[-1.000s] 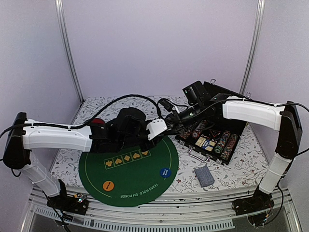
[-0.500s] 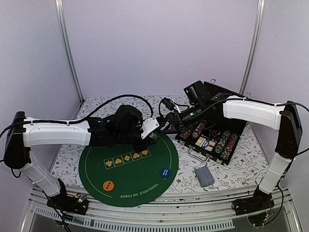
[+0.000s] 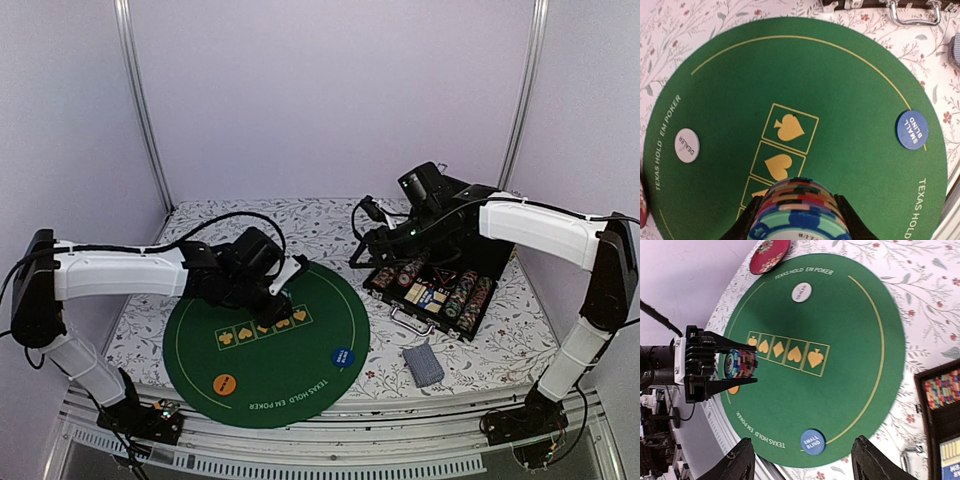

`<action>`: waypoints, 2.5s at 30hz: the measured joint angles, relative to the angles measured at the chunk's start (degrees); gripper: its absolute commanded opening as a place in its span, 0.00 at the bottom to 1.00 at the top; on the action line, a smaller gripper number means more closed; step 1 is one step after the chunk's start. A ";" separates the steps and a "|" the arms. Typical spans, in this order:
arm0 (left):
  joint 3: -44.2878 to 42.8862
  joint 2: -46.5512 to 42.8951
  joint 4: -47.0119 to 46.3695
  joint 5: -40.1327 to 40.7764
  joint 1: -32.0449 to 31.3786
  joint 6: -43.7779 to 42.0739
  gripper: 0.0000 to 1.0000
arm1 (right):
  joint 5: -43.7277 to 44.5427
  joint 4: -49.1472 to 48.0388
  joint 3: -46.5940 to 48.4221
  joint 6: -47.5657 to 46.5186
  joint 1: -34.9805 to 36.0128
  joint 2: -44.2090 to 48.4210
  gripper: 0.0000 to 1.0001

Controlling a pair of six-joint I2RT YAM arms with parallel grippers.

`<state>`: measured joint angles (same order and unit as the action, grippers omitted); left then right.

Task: Distribute texas hold em gaming equipment
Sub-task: Place the poker chips pile at the small blind area.

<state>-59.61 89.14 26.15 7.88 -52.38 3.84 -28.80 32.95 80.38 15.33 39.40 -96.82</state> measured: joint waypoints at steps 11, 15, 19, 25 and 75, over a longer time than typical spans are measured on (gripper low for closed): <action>2.12 1.53 3.10 -2.32 -2.84 6.29 0.00 | 6.01 2.73 -4.04 -4.07 -2.67 3.74 0.68; -2.29 8.11 2.27 -3.43 -5.29 4.92 0.00 | 6.67 2.97 -7.10 -4.94 -5.55 5.29 0.68; -10.82 17.03 2.32 -4.20 -5.84 2.58 0.00 | 7.26 2.99 -10.69 -5.88 -10.10 8.50 0.69; -27.69 29.62 2.91 -5.84 -5.88 0.66 0.00 | 7.67 2.91 -15.32 -6.75 -15.63 13.29 0.69; -39.98 40.87 13.20 -3.37 -7.93 -1.33 0.53 | 7.02 3.26 -17.35 -8.85 -16.96 17.94 0.69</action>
<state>-99.59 130.02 39.35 4.51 -60.31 2.50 -21.78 36.21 63.02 6.48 22.44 -78.87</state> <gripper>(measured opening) 0.530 0.692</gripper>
